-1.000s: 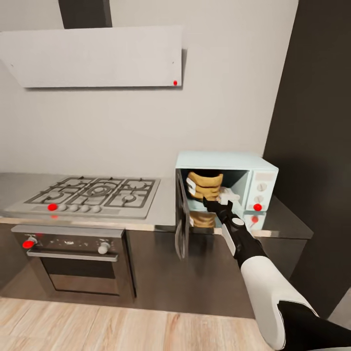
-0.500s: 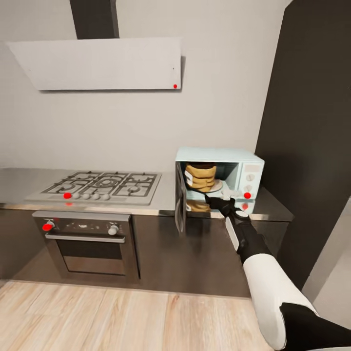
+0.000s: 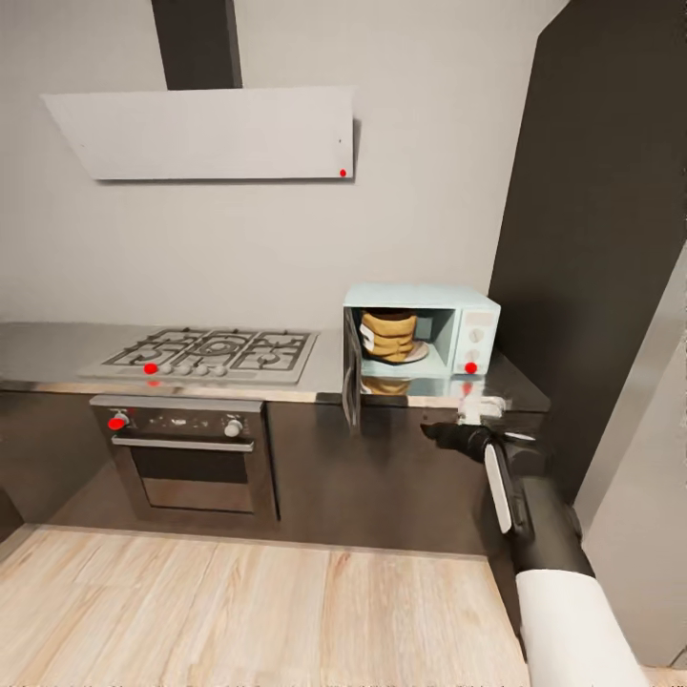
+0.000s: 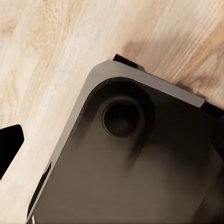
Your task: In the kitchen, take the popcorn bag from the countertop, put it into the microwave, and heat it until the popcorn is cooked so the cooked popcorn ends up inside the bag.
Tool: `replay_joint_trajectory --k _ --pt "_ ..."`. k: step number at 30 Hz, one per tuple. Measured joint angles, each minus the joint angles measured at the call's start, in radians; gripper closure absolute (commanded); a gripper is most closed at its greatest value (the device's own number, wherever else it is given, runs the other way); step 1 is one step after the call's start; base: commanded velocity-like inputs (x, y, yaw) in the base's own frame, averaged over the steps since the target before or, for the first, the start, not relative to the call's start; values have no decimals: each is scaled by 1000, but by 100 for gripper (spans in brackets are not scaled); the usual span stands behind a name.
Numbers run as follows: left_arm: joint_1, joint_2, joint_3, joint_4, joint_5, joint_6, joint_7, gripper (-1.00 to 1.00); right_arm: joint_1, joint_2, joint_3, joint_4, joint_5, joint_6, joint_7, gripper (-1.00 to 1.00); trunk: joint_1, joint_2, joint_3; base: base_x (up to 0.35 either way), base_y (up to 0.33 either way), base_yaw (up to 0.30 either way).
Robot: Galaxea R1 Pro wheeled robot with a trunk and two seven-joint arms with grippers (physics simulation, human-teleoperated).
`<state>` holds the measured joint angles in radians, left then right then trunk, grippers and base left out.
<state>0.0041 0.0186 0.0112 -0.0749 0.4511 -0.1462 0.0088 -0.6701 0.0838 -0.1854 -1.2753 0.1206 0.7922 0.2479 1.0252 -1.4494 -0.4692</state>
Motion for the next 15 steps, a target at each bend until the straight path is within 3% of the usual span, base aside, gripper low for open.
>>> replay_joint_trajectory --k 2,3,5,7,9,10,11,12,15 --pt "0 1 0 -6 0 0 0 -100 2 -11 1 94 1 0 -2 -100 0 0 0 -8 0 0" --pt "0 2 0 -10 0 0 0 -100 6 -35 1 176 3 -6 -3 -100 0 0 0 -2 0 0" --pt "0 3 0 -12 1 0 0 -100 25 -115 2 460 11 -24 -7 -100 0 0 0 -1 0 0" --pt "0 3 1 -9 2 0 1 -100 29 -147 5 651 9 -86 -9 -100 0 0 0 0 0 0" --pt "0 3 2 -6 3 0 1 -100 31 -162 11 856 9 -222 -11 -100 0 0 0 0 0 0" --pt "0 3 2 -4 4 0 1 -100 31 -166 14 990 13 -371 -16 -100 0 0 0 0 0 0" --pt "0 3 3 -4 4 0 1 -100 34 -166 17 1138 40 -500 -29 -100 0 0 0 0 0 0" --pt "0 3 3 -3 4 0 1 -100 33 -166 18 1223 79 -611 -51 -100 0 0 0 0 0 0" --pt "0 3 3 -3 4 0 1 -100 104 -168 17 1290 136 -725 -107 -100 0 0 0 0 0 0"
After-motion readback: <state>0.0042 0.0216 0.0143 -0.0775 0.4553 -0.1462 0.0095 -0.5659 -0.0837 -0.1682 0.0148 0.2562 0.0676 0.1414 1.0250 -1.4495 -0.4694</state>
